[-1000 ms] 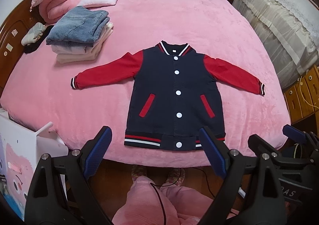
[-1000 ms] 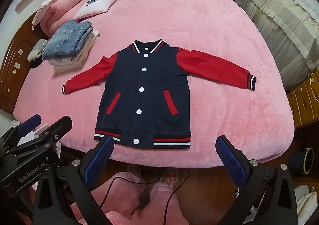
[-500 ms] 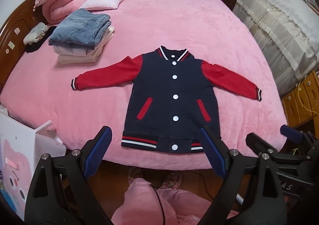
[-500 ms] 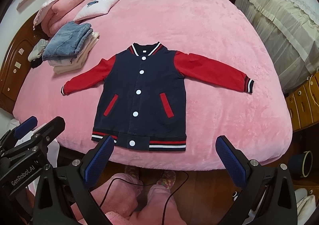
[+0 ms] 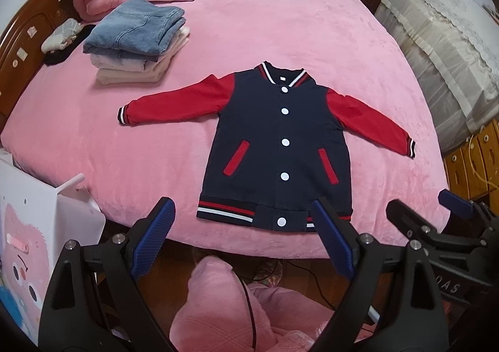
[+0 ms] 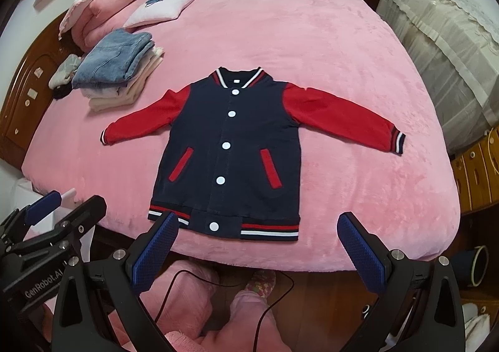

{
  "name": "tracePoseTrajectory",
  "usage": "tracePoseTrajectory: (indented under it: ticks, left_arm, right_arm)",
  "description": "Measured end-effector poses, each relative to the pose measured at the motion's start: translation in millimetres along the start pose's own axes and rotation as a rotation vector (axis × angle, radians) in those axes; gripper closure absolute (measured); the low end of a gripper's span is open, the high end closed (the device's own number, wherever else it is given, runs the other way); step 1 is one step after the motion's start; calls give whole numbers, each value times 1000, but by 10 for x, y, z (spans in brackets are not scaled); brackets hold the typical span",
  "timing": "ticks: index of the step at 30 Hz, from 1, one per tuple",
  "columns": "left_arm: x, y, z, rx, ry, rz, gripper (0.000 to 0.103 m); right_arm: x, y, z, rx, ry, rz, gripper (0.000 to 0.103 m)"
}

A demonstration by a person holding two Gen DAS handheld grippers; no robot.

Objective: Fold large clothes

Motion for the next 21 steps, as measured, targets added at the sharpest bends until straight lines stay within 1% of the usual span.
tracePoseTrajectory:
  ticks: [3,6,8,9,11,15,16,18,21]
  left_arm:
    - [-136,11,60,9,-30,-6,15]
    - [-321,74,146,4,-77,-47,15]
    - [-454,133,203,4,-111,-49,15]
    - [-581,175,245,11,-136,-50,15]
    - [-753,249,311,13,-155,-50,15]
    - [-1194,494,494,-12,-143,-44,15]
    - [-1331,575,550,-21,-149,-50,15]
    - [-1598,738,628,-60,-198,-62,15]
    - [-2107,1063,710,-160,-341,-86,15]
  right_arm:
    - [-159,20,29,-3,-25,11,0]
    - [-316,77,62,-20,-41,34,0]
    - [-456,140,93,-27,-43,45,0]
    - [-521,162,110,-18,-39,49,0]
    - [-663,205,167,17,-35,36,0]
    - [-1020,274,346,87,-29,4,0]
    - [-1116,296,405,98,-28,3,0]
    - [-1333,358,548,110,-28,-6,0]
    - [-1765,528,743,85,-57,-23,0]
Point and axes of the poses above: each gripper's, at about its wrist camera, not at the fingertips, and y roughly the way its jaws point, x to its right, z to its top, the point moved 4 cm from there along y, roughly the way its jaws point, and after that the axes turned 14 degrees about -z, right-handed, at the moved point
